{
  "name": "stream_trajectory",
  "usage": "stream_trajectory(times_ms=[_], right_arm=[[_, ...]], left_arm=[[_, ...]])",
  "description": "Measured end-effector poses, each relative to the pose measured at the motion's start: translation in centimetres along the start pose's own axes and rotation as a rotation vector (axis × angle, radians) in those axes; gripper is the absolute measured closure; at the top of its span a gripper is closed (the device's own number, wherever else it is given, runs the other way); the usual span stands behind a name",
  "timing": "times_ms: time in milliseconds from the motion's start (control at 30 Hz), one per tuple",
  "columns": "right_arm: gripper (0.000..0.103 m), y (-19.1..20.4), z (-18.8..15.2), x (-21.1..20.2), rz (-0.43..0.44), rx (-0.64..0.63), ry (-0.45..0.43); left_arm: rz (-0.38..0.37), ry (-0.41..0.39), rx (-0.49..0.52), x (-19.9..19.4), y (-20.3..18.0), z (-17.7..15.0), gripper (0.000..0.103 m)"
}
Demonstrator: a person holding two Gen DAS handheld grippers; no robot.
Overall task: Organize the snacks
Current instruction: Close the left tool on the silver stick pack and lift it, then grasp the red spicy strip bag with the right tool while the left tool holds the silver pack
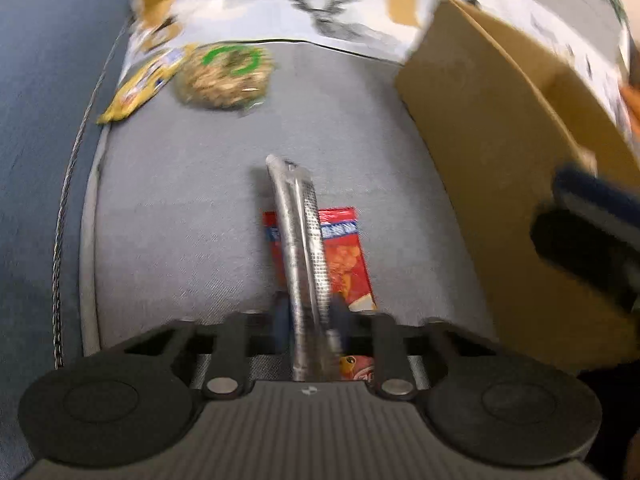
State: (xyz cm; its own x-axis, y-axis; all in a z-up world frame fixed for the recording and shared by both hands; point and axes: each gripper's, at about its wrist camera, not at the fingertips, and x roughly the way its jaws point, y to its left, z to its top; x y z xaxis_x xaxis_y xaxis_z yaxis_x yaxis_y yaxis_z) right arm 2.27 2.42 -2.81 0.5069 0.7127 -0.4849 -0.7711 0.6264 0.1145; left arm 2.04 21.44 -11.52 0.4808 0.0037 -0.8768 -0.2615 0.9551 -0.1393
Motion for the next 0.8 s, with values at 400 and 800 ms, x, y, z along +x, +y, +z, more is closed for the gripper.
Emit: stream_trajectory(times_ms=[400, 800], right_arm=[[0.065, 2.4, -0.9, 3.0, 0.04, -0.028, 0.09], [0.04, 3.8, -4.0, 9.2, 0.007, 0.025, 0.323]], left_arm=[[0.085, 0.009, -0.184, -1.7, 5.3, -0.1, 0.094], [0.081, -0.061, -0.184, -2.3, 5.2, 1.0, 0.068]])
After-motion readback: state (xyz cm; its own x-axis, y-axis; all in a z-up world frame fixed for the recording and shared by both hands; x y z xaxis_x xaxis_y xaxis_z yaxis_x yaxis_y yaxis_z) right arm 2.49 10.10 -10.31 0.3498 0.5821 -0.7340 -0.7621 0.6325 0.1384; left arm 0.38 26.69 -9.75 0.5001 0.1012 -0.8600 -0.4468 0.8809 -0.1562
